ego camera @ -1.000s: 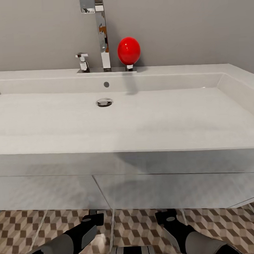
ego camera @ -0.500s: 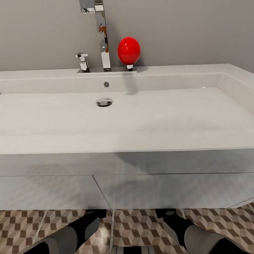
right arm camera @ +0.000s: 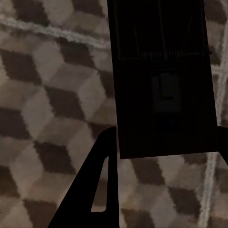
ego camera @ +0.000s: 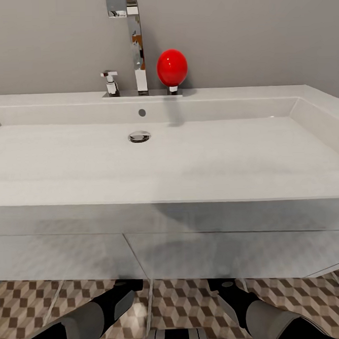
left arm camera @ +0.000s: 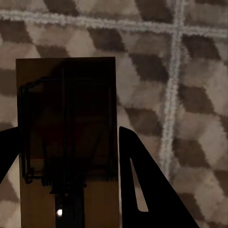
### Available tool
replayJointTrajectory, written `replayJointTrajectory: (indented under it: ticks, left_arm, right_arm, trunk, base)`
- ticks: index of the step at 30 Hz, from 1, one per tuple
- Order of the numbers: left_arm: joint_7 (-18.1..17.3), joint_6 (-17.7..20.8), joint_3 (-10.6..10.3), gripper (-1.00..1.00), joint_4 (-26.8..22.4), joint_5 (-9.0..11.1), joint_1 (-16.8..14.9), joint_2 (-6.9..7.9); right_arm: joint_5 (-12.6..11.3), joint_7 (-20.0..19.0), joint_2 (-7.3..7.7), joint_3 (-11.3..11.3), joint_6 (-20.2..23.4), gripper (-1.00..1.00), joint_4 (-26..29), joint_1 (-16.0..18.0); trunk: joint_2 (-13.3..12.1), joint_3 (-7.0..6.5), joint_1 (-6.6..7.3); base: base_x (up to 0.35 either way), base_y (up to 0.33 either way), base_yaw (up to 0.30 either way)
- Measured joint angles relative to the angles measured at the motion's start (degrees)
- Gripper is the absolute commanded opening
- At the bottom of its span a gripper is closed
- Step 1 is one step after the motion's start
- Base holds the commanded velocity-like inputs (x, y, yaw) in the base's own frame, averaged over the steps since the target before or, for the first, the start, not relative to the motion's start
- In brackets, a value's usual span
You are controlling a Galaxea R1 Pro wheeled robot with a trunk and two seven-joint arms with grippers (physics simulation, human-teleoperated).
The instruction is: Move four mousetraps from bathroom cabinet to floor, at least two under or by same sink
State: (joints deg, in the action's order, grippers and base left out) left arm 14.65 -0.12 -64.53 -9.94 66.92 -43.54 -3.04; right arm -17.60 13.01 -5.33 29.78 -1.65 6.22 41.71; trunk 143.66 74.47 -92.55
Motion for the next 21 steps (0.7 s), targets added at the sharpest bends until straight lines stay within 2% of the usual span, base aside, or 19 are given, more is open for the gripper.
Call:
replayJointTrajectory:
  ticks: [6,21]
  left_arm:
    - [0.05,-0.07,-0.72,-1.00,0.47,-0.44,-0.15,0.01]
    - [-0.20,-0.15,-0.72,-1.00,1.58,-0.46,-0.37,0.03]
  right_arm:
    - [0.07,-0.06,0.10,0.09,-0.03,-1.00,0.26,-0.11]
    - [0.07,-0.11,-0.01,-0.25,-0.19,-1.00,0.00,-0.01]
  trunk:
    - [0.00,0.00,0.00]
    - [0.00,0.00,0.01]
  base:
    - [0.000,0.000,0.000]
    - [0.000,0.000,0.000]
